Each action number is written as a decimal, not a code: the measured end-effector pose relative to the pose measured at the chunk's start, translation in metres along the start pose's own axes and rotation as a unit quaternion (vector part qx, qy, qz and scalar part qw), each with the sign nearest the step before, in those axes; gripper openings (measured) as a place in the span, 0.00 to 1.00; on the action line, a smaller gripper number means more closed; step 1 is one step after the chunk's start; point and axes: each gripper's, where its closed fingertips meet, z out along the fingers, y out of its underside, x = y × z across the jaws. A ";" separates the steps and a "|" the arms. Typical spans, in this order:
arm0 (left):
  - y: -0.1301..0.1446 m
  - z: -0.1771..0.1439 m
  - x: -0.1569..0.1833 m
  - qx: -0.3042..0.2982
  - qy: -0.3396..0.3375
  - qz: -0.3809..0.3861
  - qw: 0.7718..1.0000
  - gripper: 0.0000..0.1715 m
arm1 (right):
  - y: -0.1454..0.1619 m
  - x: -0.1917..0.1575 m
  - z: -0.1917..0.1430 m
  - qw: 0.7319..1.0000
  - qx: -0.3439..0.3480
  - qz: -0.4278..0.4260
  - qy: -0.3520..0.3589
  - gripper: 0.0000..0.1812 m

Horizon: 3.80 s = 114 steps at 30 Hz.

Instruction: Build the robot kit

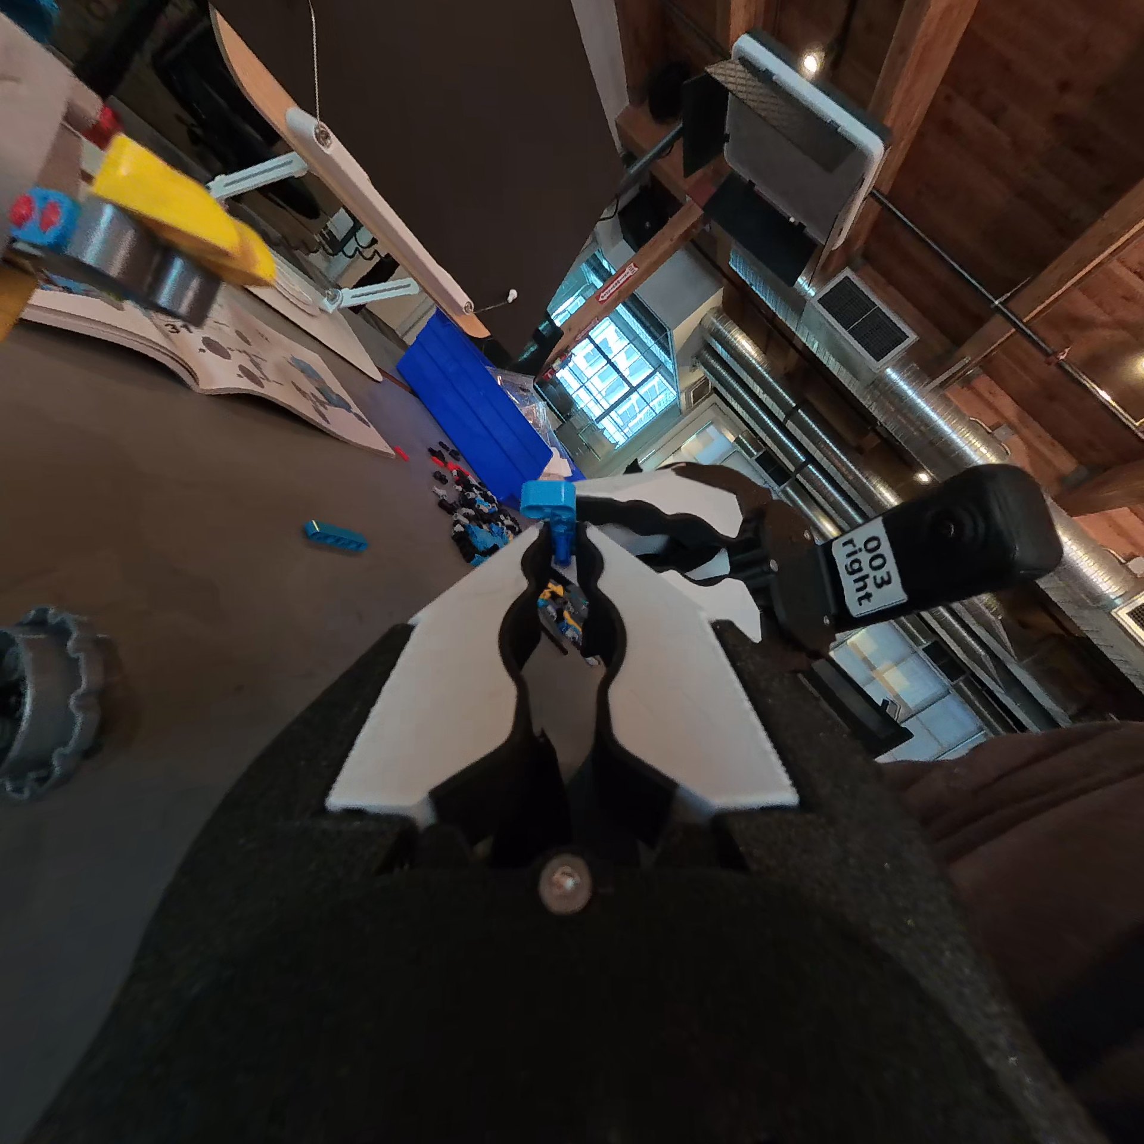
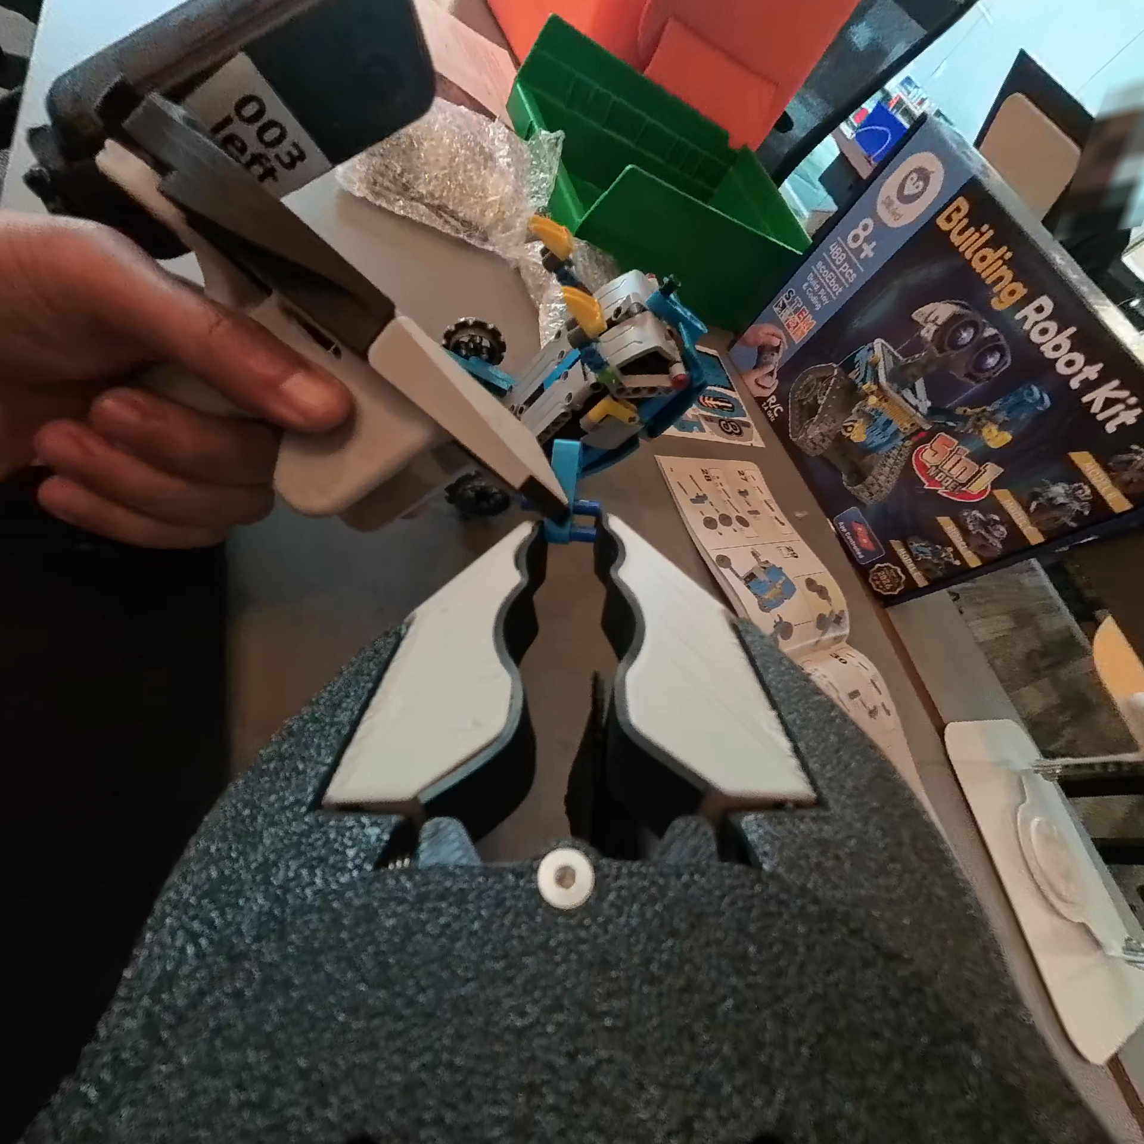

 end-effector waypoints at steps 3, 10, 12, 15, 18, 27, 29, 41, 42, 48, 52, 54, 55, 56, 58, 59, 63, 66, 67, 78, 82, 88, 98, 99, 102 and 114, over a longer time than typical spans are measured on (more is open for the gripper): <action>-0.003 0.000 -0.002 0.004 -0.005 -0.003 1.000 0.04 | -0.001 0.002 0.002 1.000 0.006 0.003 0.015 0.09; 0.000 0.001 -0.009 -0.023 -0.032 0.023 0.999 0.04 | 0.015 0.009 -0.001 0.987 0.040 0.137 -0.080 0.22; 0.007 0.003 -0.009 -0.053 -0.054 0.071 0.995 0.04 | 0.045 0.021 -0.006 0.973 0.010 0.200 -0.114 0.24; 0.015 0.004 -0.013 -0.092 -0.086 0.135 0.983 0.04 | 0.104 0.040 -0.005 0.959 -0.082 0.236 -0.133 0.26; 0.016 0.004 -0.017 -0.101 -0.087 0.123 0.983 0.04 | 0.128 0.054 -0.003 0.960 -0.103 0.232 -0.122 0.20; 0.032 0.010 -0.014 -0.144 -0.068 0.131 0.978 0.04 | 0.159 0.050 0.027 0.934 -0.152 0.255 -0.200 0.15; 0.032 0.010 -0.013 -0.145 -0.064 0.131 0.979 0.04 | 0.159 0.047 0.029 0.936 -0.156 0.243 -0.199 0.10; 0.005 0.002 0.004 -0.051 -0.017 0.138 0.989 0.04 | 0.053 0.062 -0.007 0.986 0.055 0.150 -0.051 0.04; -0.001 0.001 0.010 -0.025 -0.002 0.149 0.988 0.04 | 0.040 0.060 -0.013 0.979 0.090 0.173 -0.060 0.04; -0.015 -0.001 0.009 0.011 0.012 0.134 0.991 0.04 | 0.007 0.046 -0.023 0.955 0.164 0.215 -0.118 0.04; -0.020 -0.005 0.008 0.024 0.025 0.108 0.994 0.04 | -0.004 0.036 -0.024 0.960 0.169 0.193 -0.111 0.04; -0.022 -0.006 0.008 0.027 0.027 0.104 0.994 0.04 | -0.006 0.031 -0.020 0.971 0.151 0.163 -0.088 0.04; -0.021 -0.006 0.007 0.025 0.025 0.103 0.994 0.04 | -0.009 0.027 -0.019 0.975 0.146 0.146 -0.082 0.04; -0.020 -0.005 0.006 0.022 0.024 0.102 0.994 0.04 | -0.011 0.024 -0.018 0.978 0.142 0.132 -0.076 0.04; -0.019 -0.004 0.005 0.018 0.021 0.103 0.994 0.04 | -0.014 0.023 -0.015 0.984 0.138 0.109 -0.041 0.04; -0.019 -0.004 0.005 0.016 0.020 0.104 0.994 0.04 | -0.013 0.026 -0.013 0.987 0.126 0.096 -0.015 0.04; -0.017 -0.003 0.006 0.012 0.020 0.109 0.994 0.03 | -0.010 0.028 -0.007 0.994 0.094 0.047 0.038 0.04; -0.016 -0.003 0.005 0.008 0.018 0.109 0.994 0.03 | -0.014 0.022 -0.009 0.994 0.105 0.017 0.033 0.04; -0.015 -0.003 0.006 0.007 0.019 0.108 0.994 0.03 | -0.014 0.022 -0.009 0.994 0.108 0.011 0.031 0.04; -0.013 -0.001 0.006 -0.001 0.026 0.097 0.995 0.03 | -0.012 0.021 -0.010 0.992 0.122 0.003 0.017 0.04; -0.015 -0.003 0.004 0.002 0.025 0.084 0.996 0.04 | -0.010 0.021 -0.008 0.993 0.118 0.014 0.011 0.04; -0.015 -0.003 0.002 0.001 0.021 0.079 0.997 0.04 | -0.008 0.019 -0.007 0.993 0.115 -0.001 0.010 0.04; -0.012 -0.001 -0.004 -0.007 0.000 0.080 0.997 0.03 | -0.002 0.018 -0.005 0.995 0.097 0.015 0.003 0.04; -0.013 -0.001 -0.003 -0.006 0.002 0.080 0.997 0.03 | -0.003 0.018 -0.005 0.995 0.099 0.021 0.002 0.04; -0.014 -0.002 -0.002 -0.001 0.004 0.082 0.997 0.03 | -0.006 0.017 -0.006 0.994 0.107 0.009 0.004 0.05; -0.010 0.000 -0.002 -0.024 0.014 0.073 0.997 0.04 | 0.002 -0.003 -0.008 0.988 0.112 0.056 -0.095 0.10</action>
